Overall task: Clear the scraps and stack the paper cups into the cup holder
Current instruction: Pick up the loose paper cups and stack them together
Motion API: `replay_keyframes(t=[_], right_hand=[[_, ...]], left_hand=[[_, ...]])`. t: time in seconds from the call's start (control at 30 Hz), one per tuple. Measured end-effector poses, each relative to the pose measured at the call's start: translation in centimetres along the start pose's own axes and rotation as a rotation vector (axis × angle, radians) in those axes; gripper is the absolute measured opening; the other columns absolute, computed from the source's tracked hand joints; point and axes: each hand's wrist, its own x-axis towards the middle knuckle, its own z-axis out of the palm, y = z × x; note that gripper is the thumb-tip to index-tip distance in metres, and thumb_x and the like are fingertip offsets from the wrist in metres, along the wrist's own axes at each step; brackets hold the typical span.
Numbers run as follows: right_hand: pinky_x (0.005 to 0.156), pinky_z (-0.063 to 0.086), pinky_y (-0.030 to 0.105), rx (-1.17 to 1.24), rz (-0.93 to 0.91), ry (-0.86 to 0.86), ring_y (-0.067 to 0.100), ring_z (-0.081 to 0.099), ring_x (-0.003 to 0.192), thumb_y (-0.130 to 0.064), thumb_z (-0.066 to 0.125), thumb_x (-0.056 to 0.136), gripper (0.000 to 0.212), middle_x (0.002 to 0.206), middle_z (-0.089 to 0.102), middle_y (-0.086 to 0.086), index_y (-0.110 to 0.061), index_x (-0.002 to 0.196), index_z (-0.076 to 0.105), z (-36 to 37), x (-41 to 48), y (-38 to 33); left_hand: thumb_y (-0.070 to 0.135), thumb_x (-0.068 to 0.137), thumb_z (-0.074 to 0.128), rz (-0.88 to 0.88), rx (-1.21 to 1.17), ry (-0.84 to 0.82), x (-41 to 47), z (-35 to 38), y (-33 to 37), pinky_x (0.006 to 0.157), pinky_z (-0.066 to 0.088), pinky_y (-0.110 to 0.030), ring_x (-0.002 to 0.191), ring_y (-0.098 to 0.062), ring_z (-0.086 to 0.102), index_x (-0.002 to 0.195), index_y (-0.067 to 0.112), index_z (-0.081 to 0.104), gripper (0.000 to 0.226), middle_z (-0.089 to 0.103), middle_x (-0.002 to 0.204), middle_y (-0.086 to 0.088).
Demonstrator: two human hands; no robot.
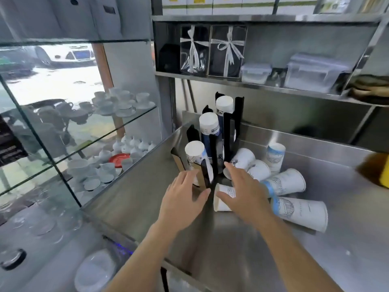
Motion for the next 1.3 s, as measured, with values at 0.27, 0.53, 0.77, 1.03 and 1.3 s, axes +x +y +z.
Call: replay_keyframes(t=[0.27, 0.53, 0.77, 1.03, 1.3], right_hand=[[0.109, 0.006, 0.04, -0.038, -0.025, -0.148, 0.02, 0.014, 0.14, -0.048, 0.061, 0.079, 0.096, 0.153, 0.016, 0.001, -0.027, 0.145, -0.005, 4.1, 0.4, 8.8], [0.106, 0.026, 0.049, -0.148, -0.069, -0.276, 0.028, 0.033, 0.134, -0.046, 0.064, 0.069, 0.095, 0.145, 0.036, 0.009, -0.027, 0.139, 0.003, 8.0, 0.2, 13.4], [0.083, 0.046, 0.045, -0.2, -0.008, -0.181, 0.03, 0.055, 0.099, -0.056, 0.064, 0.058, 0.088, 0.109, 0.057, 0.009, -0.015, 0.133, 0.038, 7.9, 1.1, 13.9], [0.073, 0.045, 0.006, 0.902, 0.226, -0.159, -0.007, 0.05, 0.107, -0.069, 0.071, 0.048, 0.094, 0.116, 0.046, -0.02, -0.028, 0.119, 0.026, 5.1, 1.5, 11.3], [0.075, 0.043, 0.001, 0.942, 0.261, -0.263, -0.018, 0.047, 0.106, -0.022, 0.081, 0.068, 0.087, 0.126, 0.046, -0.012, -0.024, 0.132, 0.022, 8.9, 0.4, 12.4]], left_hand=[[0.047, 0.088, 0.05, -0.34, -0.207, -0.136, 0.8, 10.9, 0.9, 0.111, 0.027, -0.032, 0.135, -0.017, 0.031, 0.144, 0.019, 0.021, 0.069, 0.034, 0.146, 0.0], [0.053, 0.074, 0.053, -0.451, -0.301, -0.2, 0.6, 15.1, 1.4, 0.101, 0.04, -0.042, 0.119, -0.019, 0.046, 0.135, 0.022, 0.032, 0.072, 0.048, 0.127, 0.003], [0.031, 0.082, 0.061, -0.381, -0.33, -0.083, 1.1, 15.7, 1.5, 0.11, 0.031, -0.035, 0.132, -0.02, 0.028, 0.128, 0.032, 0.046, 0.049, 0.031, 0.136, -0.006], [0.037, 0.058, 0.077, -0.413, -0.871, -0.049, 2.4, 14.7, 2.6, 0.1, 0.043, -0.022, 0.119, 0.007, 0.047, 0.142, 0.031, 0.013, 0.106, 0.043, 0.135, 0.015], [0.02, 0.062, 0.076, -0.397, -0.793, -0.149, 1.6, 15.2, 0.9, 0.082, 0.043, -0.005, 0.102, 0.019, 0.052, 0.113, 0.035, 0.042, 0.063, 0.054, 0.122, 0.012]])
